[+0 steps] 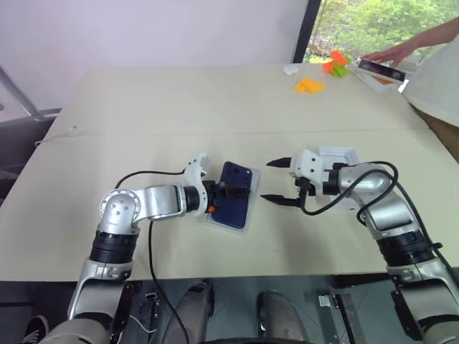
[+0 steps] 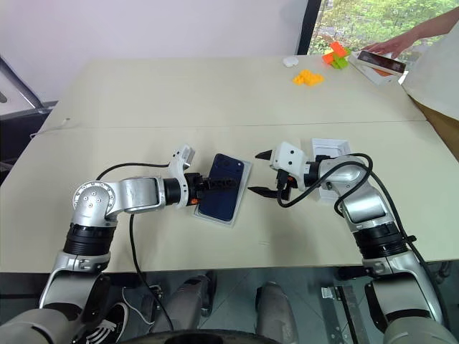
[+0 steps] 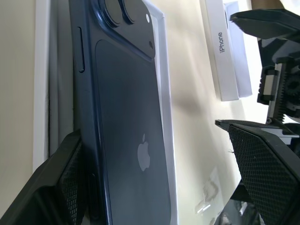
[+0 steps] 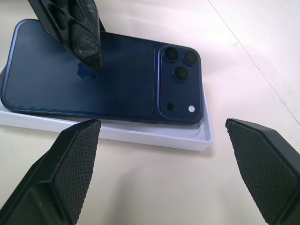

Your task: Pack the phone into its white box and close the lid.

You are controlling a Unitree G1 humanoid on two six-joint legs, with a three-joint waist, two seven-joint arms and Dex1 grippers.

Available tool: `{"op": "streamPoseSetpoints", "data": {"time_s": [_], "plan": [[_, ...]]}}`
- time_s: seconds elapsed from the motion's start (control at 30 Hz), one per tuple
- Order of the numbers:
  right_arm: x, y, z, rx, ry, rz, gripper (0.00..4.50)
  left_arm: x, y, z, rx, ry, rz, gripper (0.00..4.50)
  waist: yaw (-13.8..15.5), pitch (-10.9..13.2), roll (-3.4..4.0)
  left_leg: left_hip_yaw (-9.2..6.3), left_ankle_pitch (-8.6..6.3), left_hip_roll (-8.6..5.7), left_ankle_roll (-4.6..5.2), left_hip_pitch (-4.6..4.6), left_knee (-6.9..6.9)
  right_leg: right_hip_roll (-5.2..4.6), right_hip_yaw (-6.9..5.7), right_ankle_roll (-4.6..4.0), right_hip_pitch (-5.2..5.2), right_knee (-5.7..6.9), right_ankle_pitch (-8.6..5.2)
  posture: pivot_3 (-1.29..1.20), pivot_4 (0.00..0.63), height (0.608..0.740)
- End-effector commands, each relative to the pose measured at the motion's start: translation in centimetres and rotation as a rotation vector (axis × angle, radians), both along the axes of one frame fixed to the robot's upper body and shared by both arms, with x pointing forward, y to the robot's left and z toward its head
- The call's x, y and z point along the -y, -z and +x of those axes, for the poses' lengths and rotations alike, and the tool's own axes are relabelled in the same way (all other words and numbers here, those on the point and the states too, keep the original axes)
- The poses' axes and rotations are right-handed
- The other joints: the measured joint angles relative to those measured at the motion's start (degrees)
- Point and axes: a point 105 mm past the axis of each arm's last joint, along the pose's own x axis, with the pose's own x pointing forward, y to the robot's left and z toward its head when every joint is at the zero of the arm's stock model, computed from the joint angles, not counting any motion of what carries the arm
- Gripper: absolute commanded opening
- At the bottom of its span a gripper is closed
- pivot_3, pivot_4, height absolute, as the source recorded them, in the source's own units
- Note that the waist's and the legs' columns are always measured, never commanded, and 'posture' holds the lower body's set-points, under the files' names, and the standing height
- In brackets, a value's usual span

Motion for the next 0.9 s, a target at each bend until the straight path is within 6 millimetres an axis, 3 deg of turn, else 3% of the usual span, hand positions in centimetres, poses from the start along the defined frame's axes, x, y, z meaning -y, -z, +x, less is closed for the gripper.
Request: {"op": "streamPoseSetpoints", "data": {"time_s": [0.03, 0.43, 0.7, 0.9], "plan": [[-0.6, -1.3, 0.2, 0.054, -0.023, 0.014, 4.50, 0.9, -2.0, -0.4, 0.082, 0.070, -0.017, 4.43, 0.0, 0.0, 0.00, 0.00, 0.00, 0.00, 0.00, 0.00, 0.00, 0.00, 0.00, 0.00, 0.00, 0.00, 0.00, 0.00, 0.150, 0.740], [-0.6, -1.1, 0.2, 0.053, -0.023, 0.015, 4.50, -1.1, -2.6, -0.9, 0.098, 0.123, 0.072, 4.43, -0.1, 0.0, 0.00, 0.00, 0.00, 0.00, 0.00, -0.02, -0.03, 0.00, 0.01, 0.00, -0.05, -0.01, 0.00, 0.00, 0.150, 0.740], [-0.8, -1.0, 0.3, 0.055, -0.026, 0.017, 4.50, -1.4, -4.7, -1.0, 0.158, 0.139, 0.050, 4.43, 0.0, 0.0, 0.00, -0.01, -0.03, -0.01, -0.04, -0.05, -0.03, -0.02, 0.01, 0.00, -0.06, -0.02, -0.01, 0.00, 0.150, 0.740], [-0.9, -1.4, 0.4, 0.056, -0.022, 0.037, 4.50, -3.2, -5.5, -1.4, 0.187, 0.147, 0.084, 4.43, -0.4, 0.0, 0.01, 0.01, -0.02, 0.02, -0.02, -0.04, -0.09, 0.01, 0.03, 0.00, -0.09, -0.04, -0.01, 0.00, 0.150, 0.740]]}}
